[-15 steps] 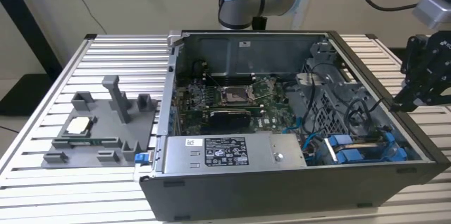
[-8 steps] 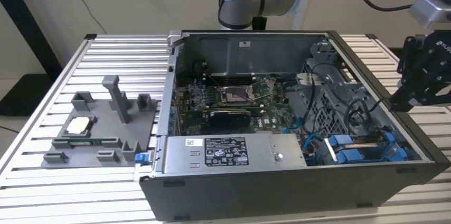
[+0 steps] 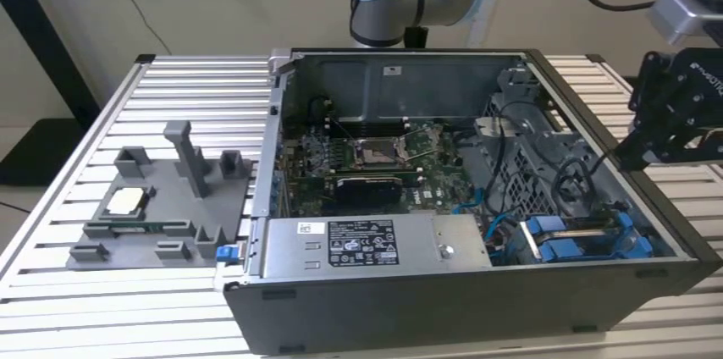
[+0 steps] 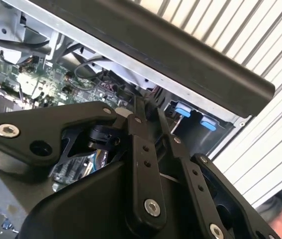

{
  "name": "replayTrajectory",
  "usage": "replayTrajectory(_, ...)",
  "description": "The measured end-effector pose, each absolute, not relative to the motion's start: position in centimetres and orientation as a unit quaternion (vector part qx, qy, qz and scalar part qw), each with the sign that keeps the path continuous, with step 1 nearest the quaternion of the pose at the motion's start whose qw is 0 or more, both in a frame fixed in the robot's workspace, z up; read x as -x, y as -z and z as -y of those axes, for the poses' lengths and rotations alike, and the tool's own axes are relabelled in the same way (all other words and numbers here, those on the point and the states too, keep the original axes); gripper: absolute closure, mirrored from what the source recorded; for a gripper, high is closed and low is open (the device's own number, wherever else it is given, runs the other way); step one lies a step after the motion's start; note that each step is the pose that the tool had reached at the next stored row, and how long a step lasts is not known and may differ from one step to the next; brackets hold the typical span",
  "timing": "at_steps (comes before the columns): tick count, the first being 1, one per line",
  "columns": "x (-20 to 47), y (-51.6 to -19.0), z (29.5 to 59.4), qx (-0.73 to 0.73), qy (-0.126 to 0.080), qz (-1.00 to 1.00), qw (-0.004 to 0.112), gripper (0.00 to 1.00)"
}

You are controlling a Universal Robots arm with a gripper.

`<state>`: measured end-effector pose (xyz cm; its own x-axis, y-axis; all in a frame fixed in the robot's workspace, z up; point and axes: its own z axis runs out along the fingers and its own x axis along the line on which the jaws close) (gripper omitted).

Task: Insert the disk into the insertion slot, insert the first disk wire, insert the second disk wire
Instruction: 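Insert the second disk wire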

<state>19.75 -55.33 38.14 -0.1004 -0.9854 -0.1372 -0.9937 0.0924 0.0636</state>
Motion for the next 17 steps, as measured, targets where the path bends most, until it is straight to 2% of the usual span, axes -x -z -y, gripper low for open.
replayTrajectory(3, -19.7, -38.1, 55.3, 0.667, -0.073, -0.741, 0.033, 0.76)
replayTrajectory(4, -19.6, -38.1, 55.3, 0.666, -0.074, -0.742, 0.033, 0.83)
replayTrajectory(17, -17.7, -38.4, 55.2, 0.666, -0.074, -0.742, 0.033, 0.84)
